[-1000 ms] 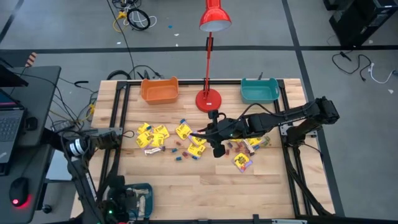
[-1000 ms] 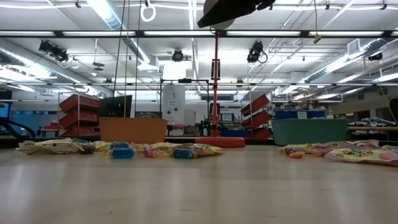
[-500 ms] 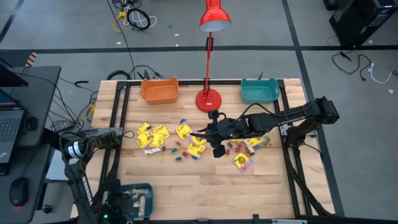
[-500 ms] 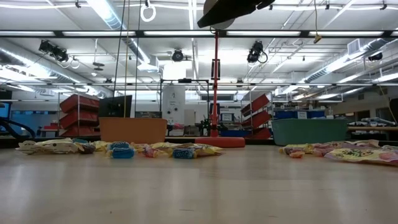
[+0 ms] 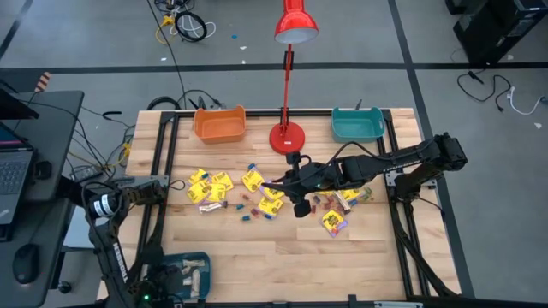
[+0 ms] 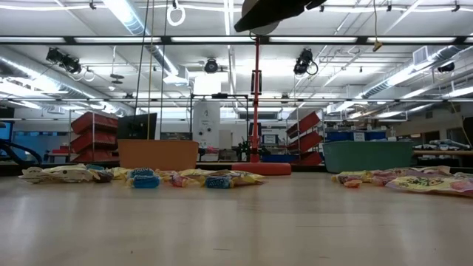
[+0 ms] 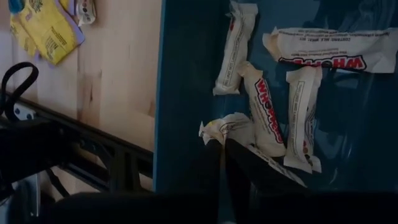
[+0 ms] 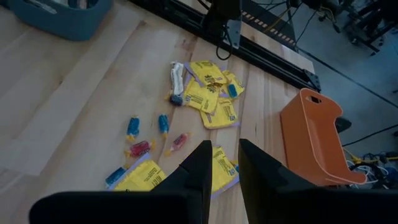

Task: Sort candy
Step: Put the white candy into the blue bin

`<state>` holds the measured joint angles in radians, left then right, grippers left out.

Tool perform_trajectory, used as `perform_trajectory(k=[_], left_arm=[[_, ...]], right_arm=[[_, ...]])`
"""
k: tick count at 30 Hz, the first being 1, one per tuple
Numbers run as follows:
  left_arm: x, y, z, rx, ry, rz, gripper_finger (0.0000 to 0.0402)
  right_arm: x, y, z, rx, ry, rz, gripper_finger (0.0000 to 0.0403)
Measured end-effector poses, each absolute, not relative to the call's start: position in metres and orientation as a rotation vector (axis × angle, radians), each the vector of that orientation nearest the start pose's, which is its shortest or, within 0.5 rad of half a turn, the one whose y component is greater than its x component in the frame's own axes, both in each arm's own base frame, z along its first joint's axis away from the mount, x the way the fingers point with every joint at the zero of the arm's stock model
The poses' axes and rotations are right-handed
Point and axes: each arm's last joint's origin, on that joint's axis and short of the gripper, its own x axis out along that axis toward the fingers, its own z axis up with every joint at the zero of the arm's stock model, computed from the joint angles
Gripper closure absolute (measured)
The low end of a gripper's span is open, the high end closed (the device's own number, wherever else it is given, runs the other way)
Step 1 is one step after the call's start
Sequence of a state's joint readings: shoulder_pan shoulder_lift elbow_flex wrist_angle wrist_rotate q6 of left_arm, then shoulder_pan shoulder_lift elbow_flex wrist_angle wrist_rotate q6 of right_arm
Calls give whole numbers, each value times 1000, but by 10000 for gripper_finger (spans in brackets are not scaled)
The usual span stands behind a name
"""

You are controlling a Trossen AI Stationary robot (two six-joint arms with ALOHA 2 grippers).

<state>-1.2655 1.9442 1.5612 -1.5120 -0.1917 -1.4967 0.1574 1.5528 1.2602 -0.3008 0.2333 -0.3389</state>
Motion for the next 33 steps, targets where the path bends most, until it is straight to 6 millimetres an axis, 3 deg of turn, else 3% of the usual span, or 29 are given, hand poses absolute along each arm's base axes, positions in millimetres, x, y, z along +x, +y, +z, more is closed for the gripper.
perform_trajectory(k=[13,21,28,33], left_arm=[[106,-317,223,95,1416,462,312],[110,-317,231,80,1406,477,303],[126,-318,271,35,1082,389,311],[140,-311,290,119,877,339,312]], right_arm=[[343,48,301,-444,591,26,338],[343,48,301,-406,591,15,338],[341,47,297,-394,642,15,338],[341,47,296,-399,643,17,338]])
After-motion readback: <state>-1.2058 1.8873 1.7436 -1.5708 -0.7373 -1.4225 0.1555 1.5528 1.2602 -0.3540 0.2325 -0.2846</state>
